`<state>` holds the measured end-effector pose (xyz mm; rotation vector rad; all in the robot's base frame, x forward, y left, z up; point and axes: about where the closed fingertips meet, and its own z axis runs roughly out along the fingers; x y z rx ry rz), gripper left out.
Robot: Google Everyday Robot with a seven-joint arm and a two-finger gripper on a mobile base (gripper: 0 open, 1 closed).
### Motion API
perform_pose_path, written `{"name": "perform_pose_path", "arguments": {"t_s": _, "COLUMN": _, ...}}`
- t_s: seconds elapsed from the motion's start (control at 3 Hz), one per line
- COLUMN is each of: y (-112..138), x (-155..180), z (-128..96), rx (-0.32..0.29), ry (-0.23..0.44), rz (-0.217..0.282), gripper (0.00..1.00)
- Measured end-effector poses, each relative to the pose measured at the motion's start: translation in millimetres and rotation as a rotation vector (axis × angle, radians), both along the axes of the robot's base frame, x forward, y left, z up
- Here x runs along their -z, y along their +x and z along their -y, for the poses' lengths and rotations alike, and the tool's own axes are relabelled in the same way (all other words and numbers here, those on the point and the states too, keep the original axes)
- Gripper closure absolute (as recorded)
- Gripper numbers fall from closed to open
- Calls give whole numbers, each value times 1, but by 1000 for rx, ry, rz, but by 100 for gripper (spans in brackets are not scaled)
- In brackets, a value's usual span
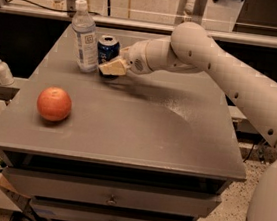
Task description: Move pepsi can near blue plastic bottle
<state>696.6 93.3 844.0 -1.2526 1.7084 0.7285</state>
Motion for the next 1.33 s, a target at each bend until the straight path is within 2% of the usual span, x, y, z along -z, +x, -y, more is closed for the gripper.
{"name": "perform_pose_path", "arguments": {"t_s": 0.67, "y": -2, "x": 4, "z": -7, "rx": 2, "ry": 23, "rz": -48, "gripper": 59}}
{"name": "perform_pose_path", "arguments": {"t_s": 1.33, "y": -2, "x": 3, "z": -7, "rx": 2, "ry": 24, "rz": -48, "gripper": 13}}
